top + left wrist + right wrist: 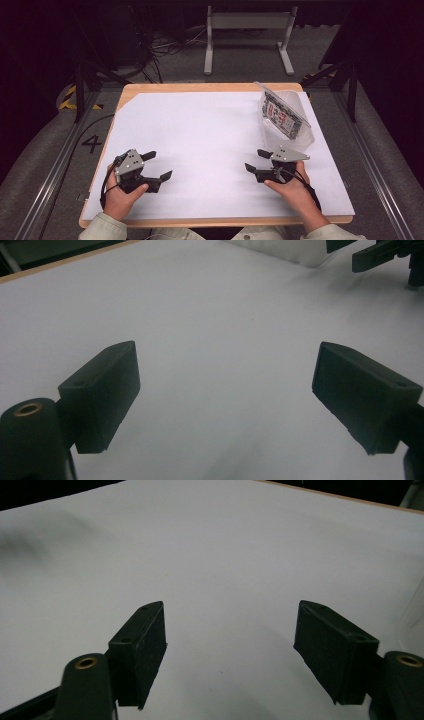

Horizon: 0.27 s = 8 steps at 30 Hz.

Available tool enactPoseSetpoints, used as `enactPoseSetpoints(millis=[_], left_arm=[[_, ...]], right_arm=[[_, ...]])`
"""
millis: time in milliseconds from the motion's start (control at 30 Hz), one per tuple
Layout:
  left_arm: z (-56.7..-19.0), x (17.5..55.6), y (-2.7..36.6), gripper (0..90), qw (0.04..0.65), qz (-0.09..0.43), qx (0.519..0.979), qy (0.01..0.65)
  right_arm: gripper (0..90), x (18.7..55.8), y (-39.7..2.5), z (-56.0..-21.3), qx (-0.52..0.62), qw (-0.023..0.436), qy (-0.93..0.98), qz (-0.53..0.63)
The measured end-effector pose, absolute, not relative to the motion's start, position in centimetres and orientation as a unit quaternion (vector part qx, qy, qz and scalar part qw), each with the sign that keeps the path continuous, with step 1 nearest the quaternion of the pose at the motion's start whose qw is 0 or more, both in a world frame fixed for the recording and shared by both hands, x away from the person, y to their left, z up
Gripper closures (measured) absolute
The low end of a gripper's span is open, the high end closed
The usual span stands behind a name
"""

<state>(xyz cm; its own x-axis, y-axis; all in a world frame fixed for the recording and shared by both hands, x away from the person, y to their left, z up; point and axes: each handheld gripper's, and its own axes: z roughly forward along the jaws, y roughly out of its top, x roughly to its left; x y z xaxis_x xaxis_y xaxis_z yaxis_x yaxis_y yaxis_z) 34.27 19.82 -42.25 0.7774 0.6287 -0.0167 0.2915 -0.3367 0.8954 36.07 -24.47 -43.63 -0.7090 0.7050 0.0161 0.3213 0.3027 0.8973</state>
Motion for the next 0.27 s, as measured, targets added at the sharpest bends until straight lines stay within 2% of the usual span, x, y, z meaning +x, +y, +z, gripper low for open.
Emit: enactPoseSetpoints(millis=[167, 267], left_arm=[[-42.58, 34.3, 20.09, 12.1, 0.495, 0.167, 0.8, 0.294], [-42.89, 34.28, 20.34, 8.7, 0.493, 0.159, 0.802, 0.297]], right_arm=[[28.4, 36.36, -24.57, -43.86, 0.329, 0.19, 0.783, 0.492], [28.7, 36.48, -24.51, -43.82, 0.323, 0.187, 0.785, 0.494]])
